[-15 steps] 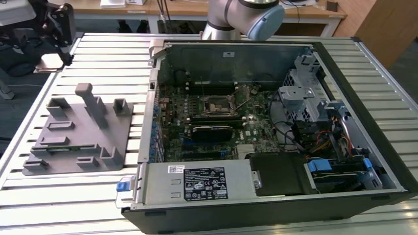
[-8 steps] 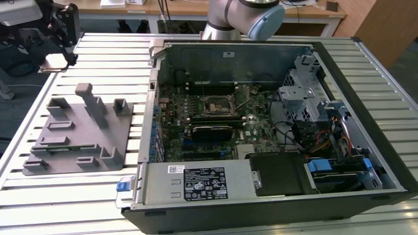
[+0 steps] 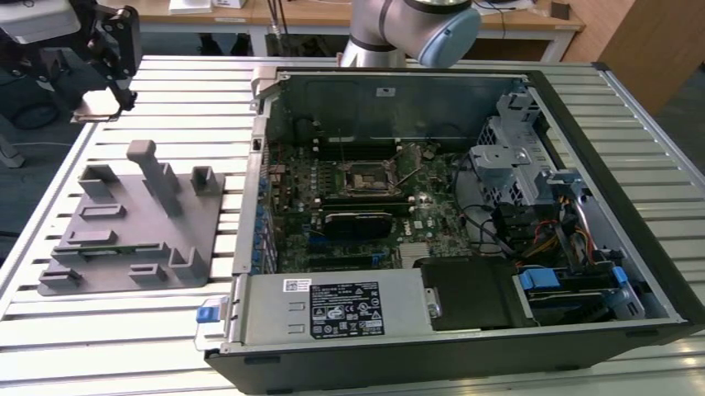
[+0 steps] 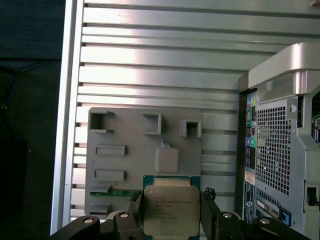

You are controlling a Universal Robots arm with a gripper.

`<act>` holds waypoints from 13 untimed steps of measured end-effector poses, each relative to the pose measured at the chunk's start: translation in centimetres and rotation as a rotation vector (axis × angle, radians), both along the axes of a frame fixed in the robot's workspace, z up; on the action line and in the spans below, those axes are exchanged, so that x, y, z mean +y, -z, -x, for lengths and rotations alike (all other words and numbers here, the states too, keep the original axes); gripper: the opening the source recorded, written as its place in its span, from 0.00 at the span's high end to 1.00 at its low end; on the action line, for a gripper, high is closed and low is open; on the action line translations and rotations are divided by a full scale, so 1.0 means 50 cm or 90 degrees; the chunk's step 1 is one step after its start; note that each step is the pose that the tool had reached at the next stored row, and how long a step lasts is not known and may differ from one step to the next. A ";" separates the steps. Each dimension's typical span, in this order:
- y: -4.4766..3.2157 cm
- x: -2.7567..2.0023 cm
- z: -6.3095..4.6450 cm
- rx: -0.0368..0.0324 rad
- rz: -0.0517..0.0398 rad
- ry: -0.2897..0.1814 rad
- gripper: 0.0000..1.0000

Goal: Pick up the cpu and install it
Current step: 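Pick up the cpu and move it towards the insertion slot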

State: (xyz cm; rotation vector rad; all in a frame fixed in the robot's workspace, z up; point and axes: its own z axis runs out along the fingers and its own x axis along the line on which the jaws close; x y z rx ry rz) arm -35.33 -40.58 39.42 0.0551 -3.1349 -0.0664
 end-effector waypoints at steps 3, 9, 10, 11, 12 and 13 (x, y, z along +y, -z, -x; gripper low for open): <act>0.000 -0.0001 -0.003 0.0001 0.0001 0.000 0.46; 0.000 -0.0001 -0.012 0.0000 0.0000 0.000 0.46; 0.000 0.0000 -0.014 0.0001 0.0000 0.000 0.46; 0.000 -0.0001 -0.017 0.0001 0.0000 0.000 0.46; 0.000 -0.0001 -0.019 0.0000 0.0000 0.000 0.46; 0.000 -0.0001 -0.021 0.0001 0.0000 0.000 0.46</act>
